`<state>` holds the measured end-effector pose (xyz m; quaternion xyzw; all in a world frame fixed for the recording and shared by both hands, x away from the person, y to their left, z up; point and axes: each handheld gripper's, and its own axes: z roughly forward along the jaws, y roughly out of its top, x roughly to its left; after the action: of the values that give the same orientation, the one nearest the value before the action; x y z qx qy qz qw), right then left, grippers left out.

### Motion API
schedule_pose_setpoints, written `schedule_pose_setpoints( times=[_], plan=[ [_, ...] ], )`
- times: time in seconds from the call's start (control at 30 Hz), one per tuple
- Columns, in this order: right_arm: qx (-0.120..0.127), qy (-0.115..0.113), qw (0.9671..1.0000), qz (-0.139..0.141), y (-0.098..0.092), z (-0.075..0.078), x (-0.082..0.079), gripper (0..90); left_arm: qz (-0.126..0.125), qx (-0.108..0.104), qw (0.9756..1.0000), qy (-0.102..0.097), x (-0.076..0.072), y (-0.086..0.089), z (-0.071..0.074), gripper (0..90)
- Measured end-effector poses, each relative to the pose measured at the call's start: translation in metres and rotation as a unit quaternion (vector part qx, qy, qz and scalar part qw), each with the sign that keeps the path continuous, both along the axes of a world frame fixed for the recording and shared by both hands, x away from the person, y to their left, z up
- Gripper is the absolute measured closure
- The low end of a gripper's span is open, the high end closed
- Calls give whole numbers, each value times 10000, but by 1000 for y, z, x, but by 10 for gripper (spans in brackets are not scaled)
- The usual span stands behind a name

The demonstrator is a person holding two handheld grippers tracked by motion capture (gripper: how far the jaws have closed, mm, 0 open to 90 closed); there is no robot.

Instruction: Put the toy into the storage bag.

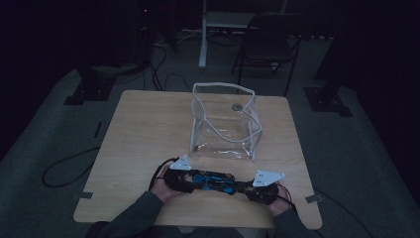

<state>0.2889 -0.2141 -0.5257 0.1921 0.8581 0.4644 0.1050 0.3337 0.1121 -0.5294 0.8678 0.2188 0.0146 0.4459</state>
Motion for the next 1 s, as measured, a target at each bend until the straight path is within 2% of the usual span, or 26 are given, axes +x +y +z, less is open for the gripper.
schedule_pose_setpoints(
  times=[0.1,0.27,0.4,0.5,0.7,0.8,0.83,0.9,1.0],
  plan=[
    [-25,-17,9999,-129,1,-1,0,616,19,30,10000,16,-1,-1,-3,448],
    [-178,-13,9997,-178,9,-6,3,525,-9,74,10000,-2,-1,-1,-4,443],
    [-21,22,9997,-254,11,-5,8,430,-28,88,10000,-15,-2,-3,-5,444],
    [52,140,9994,-311,13,-7,14,435,-71,90,9999,-72,-4,-3,-4,448],
    [225,174,9992,-284,6,-5,13,450,-325,113,9990,-282,-10,-5,0,521],
    [282,211,9987,-364,4,-4,16,400,-501,85,9980,-371,-12,-6,1,573],
    [268,210,9987,-380,4,-4,18,356,-536,52,9978,-399,-13,-7,2,595],
    [306,391,9985,-244,6,-5,23,314,-597,77,9971,-470,-14,-7,3,615],
    [274,577,9979,68,12,-7,30,309,-611,81,9968,-515,-15,-7,4,624]
  ],
)
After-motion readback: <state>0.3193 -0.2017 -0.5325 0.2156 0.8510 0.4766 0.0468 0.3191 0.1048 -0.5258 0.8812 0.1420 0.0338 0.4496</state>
